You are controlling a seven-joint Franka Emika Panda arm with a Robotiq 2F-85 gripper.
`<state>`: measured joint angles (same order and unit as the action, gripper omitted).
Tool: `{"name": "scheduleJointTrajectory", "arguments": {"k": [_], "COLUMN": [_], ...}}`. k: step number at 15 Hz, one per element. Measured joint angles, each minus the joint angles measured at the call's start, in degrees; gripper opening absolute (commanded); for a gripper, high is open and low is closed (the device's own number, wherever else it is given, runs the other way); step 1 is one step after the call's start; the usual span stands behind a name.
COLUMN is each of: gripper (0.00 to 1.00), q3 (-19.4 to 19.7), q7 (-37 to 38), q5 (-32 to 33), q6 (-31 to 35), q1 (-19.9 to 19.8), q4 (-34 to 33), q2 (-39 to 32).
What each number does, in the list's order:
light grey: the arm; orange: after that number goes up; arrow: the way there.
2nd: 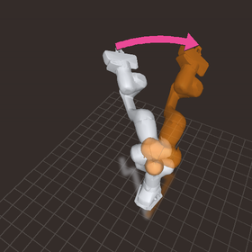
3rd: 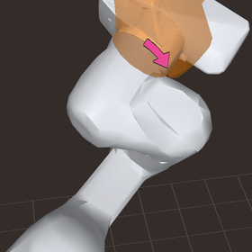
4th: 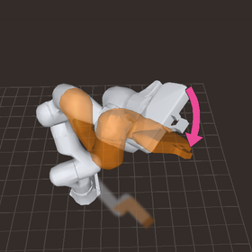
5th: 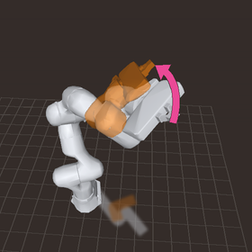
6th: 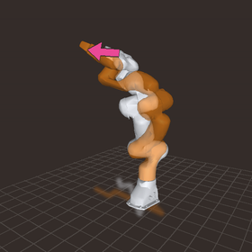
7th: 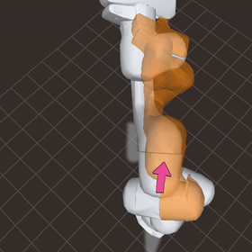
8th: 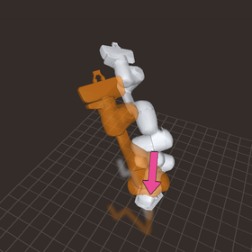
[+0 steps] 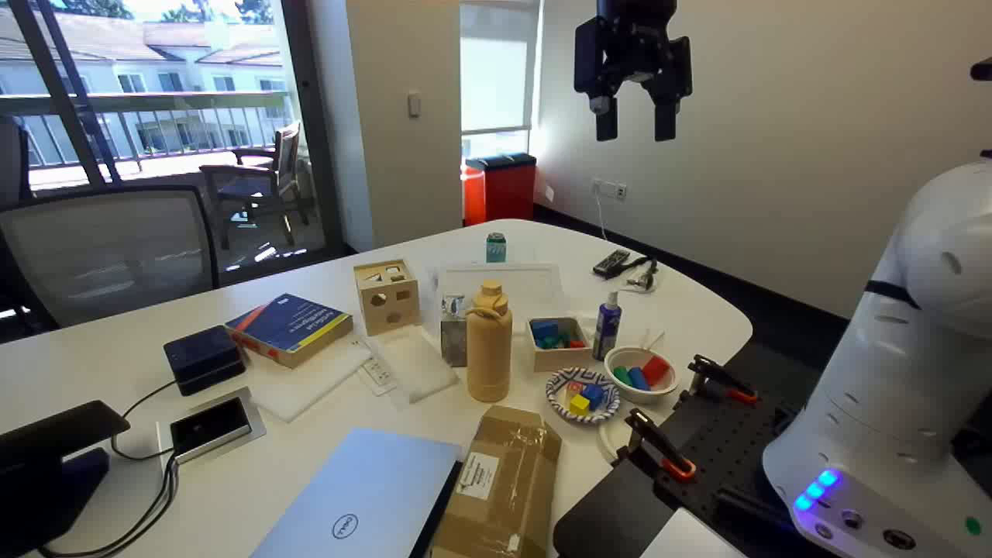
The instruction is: Unfold the paper towel
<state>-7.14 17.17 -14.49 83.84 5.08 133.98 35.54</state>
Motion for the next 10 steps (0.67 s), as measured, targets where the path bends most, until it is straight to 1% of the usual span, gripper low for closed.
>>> {"name": "scheduleJointTrajectory", "arguments": {"k": [7, 8, 10], "gripper": [1.0, 1.0, 1.0], "q3": [0.04, 0.35, 2.66], "q7": [0.0, -0.31, -4.68], "q5": [0.01, 0.09, 2.65], "q6": [0.02, 0.02, 0.02], "q1": [-0.25, -0.74, -2.2], "q4": [-0.01, -0.1, -1.17], "q2": [0.0, -0.07, -0.62]}}
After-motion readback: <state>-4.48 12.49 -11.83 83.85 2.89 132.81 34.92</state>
